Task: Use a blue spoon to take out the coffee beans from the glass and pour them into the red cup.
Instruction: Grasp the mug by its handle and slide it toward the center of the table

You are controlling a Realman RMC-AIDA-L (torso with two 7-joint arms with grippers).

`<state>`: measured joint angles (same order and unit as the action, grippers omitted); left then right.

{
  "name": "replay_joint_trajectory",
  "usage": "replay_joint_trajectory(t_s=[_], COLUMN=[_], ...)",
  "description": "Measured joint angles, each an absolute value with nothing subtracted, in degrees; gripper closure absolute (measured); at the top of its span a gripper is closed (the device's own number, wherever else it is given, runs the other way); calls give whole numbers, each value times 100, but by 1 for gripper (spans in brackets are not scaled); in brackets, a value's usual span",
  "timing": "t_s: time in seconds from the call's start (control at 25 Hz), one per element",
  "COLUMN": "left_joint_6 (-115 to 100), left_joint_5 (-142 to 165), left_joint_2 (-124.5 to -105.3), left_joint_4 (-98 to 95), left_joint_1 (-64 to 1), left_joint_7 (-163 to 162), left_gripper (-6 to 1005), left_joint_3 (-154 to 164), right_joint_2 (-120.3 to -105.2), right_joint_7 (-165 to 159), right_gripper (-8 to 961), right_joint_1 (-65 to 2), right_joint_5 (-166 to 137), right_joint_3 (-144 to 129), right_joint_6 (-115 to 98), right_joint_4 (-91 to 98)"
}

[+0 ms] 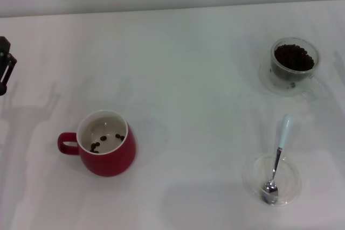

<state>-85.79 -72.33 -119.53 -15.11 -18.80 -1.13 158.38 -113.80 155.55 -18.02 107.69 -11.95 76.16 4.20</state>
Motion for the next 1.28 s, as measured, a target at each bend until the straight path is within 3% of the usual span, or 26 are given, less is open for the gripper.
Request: replay_joint_trajectory(t_s=[0.6,1.28], left_joint_6=[-8770,-9596], left_joint_5=[-6912,-6370], left_joint_2=[-11955,-11970], left_joint_4=[-1482,-1570], left_joint_1=[-1678,-719], left_joint_7=[-131,-141], left_gripper=[111,111], left_joint_3=[15847,15938], right_joint_2=[-11443,-11409], right_joint_7=[15613,15618], right_gripper=[240,238], right_joint_1=[-1725,-1730], right_joint_5=[10661,10699], right_joint_3=[-1192,-1150], right_joint_6=[7604,7552], right_joint_4=[580,607])
